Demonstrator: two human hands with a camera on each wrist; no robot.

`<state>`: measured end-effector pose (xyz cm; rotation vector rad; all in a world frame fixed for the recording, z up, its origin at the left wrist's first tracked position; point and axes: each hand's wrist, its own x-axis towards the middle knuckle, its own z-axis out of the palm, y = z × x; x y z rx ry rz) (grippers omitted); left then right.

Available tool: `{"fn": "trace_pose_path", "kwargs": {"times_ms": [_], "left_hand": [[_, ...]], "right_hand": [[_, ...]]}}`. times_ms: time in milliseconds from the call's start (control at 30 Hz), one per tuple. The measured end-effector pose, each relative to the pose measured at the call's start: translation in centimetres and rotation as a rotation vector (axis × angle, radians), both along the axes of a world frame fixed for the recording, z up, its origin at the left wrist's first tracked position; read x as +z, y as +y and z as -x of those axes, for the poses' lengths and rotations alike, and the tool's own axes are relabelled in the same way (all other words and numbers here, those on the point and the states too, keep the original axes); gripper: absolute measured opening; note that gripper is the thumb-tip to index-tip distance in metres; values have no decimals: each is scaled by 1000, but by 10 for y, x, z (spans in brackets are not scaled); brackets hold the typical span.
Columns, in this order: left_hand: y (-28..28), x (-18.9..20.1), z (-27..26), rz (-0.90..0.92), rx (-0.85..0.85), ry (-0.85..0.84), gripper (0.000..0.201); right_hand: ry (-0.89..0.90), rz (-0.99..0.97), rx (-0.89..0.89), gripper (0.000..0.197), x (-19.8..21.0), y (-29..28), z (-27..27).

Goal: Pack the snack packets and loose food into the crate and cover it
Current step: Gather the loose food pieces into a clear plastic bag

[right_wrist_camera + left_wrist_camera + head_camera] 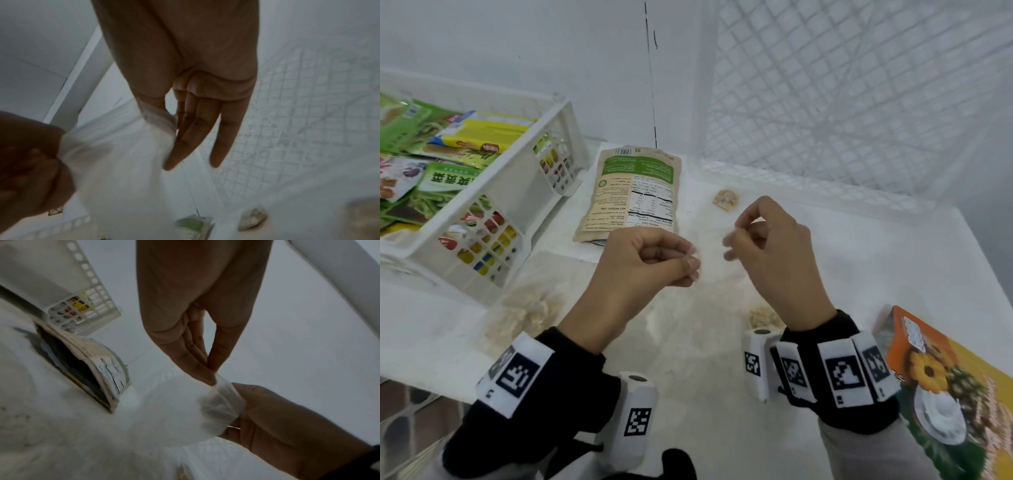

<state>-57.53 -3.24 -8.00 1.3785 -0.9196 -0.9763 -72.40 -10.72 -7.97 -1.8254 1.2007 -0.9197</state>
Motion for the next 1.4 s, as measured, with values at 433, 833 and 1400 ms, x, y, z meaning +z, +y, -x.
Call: {"fn": "trace_pose_path", "kwargs": {"times_ms": [433,833,1400], "left_hand": [[-5,7,-14,268,-69,-1037,17],[-12,7,-20,140,127,-845,27],[-11,9,-19,51,158,-750,31]], "right_hand": [[440,137,535,49,31,-6,-16],[851,152,367,41,14,-133,-46],[1108,251,238,17,-26,-133,-63]]}}
